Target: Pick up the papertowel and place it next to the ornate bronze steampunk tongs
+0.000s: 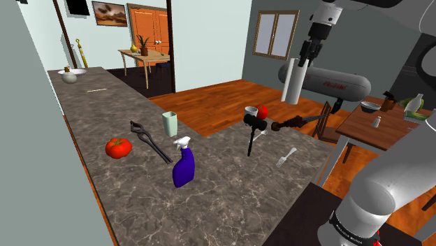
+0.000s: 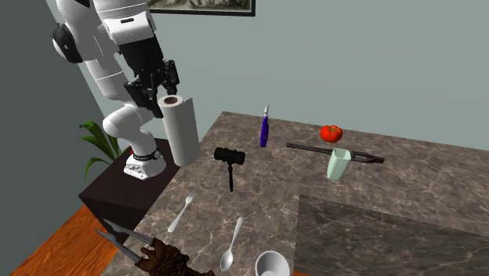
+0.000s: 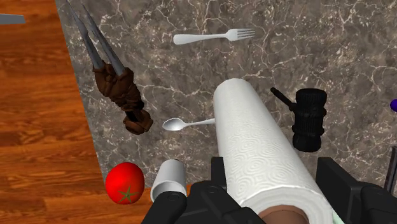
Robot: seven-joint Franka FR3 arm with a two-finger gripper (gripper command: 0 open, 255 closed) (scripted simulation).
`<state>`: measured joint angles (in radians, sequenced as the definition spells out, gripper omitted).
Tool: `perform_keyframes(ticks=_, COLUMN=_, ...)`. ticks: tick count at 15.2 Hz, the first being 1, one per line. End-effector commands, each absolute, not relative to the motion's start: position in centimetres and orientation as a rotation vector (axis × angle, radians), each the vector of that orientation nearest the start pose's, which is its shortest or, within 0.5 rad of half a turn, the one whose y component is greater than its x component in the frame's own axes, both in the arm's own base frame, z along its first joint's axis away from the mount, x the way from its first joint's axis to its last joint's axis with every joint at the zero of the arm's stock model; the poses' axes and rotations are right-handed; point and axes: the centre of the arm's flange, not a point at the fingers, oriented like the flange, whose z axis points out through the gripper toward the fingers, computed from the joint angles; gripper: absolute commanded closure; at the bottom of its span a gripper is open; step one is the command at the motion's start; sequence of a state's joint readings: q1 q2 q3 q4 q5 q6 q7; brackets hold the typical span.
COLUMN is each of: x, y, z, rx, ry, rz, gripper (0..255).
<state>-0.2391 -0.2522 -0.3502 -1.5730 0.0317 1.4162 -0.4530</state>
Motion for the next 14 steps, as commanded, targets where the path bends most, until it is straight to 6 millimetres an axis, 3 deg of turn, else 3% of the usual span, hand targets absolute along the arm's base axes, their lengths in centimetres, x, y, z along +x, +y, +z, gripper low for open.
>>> perform_keyframes(ticks=1, x=36.3, y=-27.7, z=71.9, rx=-3.068, ry=0.187, rz=-0.197, gripper=255)
perform_keyframes(ticks=14, x=36.3, y=-27.7, z=65.1, rx=-3.068, ry=0.187, rz=-0.197, gripper=255)
